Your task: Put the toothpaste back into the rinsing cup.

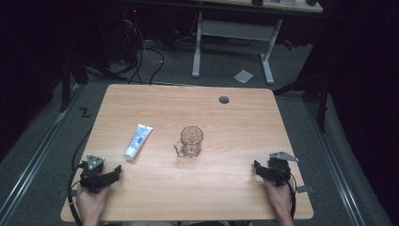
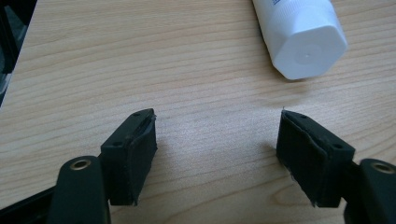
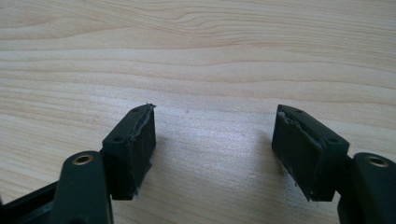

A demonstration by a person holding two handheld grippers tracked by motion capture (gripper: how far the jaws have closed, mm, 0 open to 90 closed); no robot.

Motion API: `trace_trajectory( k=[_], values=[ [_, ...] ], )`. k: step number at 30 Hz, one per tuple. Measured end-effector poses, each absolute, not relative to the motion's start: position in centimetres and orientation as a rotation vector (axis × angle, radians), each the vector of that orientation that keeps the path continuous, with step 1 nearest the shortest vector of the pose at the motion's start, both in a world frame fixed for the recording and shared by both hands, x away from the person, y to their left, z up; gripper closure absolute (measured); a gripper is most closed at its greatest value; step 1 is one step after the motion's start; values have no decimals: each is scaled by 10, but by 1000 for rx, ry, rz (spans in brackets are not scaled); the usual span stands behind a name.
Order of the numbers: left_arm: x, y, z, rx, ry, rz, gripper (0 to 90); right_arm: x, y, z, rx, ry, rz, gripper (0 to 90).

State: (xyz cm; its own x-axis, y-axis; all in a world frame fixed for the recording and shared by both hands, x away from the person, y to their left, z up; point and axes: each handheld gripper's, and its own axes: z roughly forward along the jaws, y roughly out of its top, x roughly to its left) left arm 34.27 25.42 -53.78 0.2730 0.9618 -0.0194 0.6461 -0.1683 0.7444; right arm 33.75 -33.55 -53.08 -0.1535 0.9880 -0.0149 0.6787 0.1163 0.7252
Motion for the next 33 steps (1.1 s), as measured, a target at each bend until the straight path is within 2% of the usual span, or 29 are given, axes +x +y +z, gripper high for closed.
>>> trace_trajectory(
  k=[17,18,19,21,25,33],
  values=[
    [345,255,-538,1908,1431,618,288,338,-337,-531,1623,1885,787,248],
    [345,255,-538,1908,1427,618,296,338,-337,-531,1623,1885,788,248],
    [344,256,-537,1896,1435,624,356,338,-337,-531,1623,1884,786,246],
    [344,257,-538,1884,1440,621,378,338,-337,-531,1624,1884,786,246],
    [344,260,-537,1862,1444,593,377,338,-336,-531,1627,1883,787,246],
    [342,260,-537,1855,1443,557,320,338,-337,-531,1622,1885,786,249]
  ],
)
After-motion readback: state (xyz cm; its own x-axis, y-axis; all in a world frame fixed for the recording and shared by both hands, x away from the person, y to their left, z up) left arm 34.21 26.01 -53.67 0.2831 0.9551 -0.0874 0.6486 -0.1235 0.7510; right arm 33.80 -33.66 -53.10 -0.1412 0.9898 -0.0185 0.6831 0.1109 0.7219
